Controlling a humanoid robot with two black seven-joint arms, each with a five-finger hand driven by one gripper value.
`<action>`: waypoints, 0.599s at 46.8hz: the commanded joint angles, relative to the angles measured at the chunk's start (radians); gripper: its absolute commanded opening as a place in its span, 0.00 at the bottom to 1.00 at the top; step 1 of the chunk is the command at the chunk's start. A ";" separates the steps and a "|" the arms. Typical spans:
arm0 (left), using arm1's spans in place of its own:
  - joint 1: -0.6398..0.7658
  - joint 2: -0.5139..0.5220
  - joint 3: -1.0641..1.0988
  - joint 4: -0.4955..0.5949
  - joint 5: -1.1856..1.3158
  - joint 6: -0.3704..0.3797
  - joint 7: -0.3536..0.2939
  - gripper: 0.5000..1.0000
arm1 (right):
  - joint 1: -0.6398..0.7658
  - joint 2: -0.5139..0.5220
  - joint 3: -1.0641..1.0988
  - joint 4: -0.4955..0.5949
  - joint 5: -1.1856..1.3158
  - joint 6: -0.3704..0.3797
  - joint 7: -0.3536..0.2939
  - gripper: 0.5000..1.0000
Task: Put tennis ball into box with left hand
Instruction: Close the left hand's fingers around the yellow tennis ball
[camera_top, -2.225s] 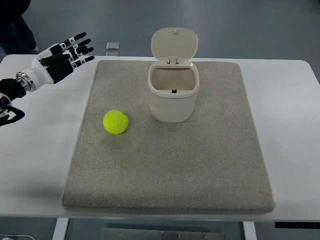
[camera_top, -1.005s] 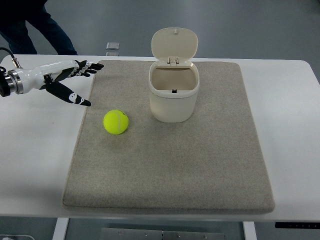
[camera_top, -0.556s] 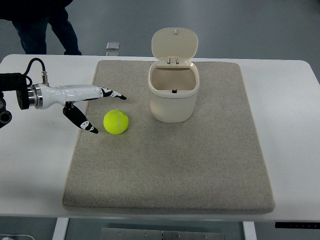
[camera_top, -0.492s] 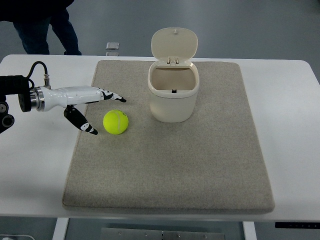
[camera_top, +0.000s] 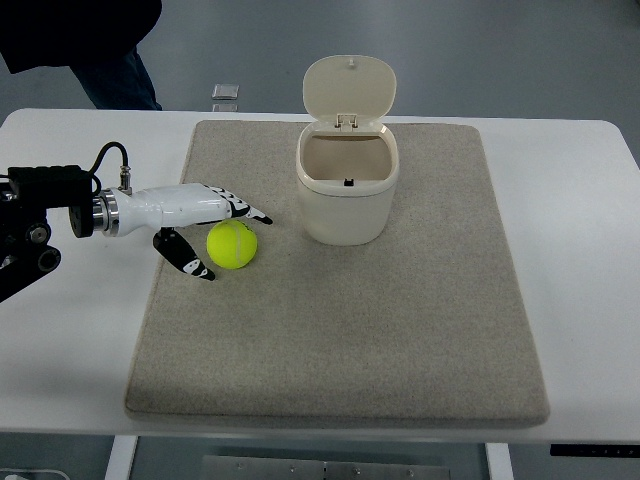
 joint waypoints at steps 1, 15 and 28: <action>-0.002 0.001 0.000 0.002 0.018 0.000 0.000 0.63 | 0.000 0.000 0.000 0.000 0.000 0.000 0.000 0.88; -0.005 0.002 0.000 0.006 0.048 0.000 0.001 0.29 | 0.000 0.000 0.000 0.000 0.000 0.000 0.000 0.88; -0.021 0.037 -0.018 -0.006 0.042 0.003 -0.002 0.00 | 0.000 0.000 0.000 0.000 0.000 0.000 0.000 0.88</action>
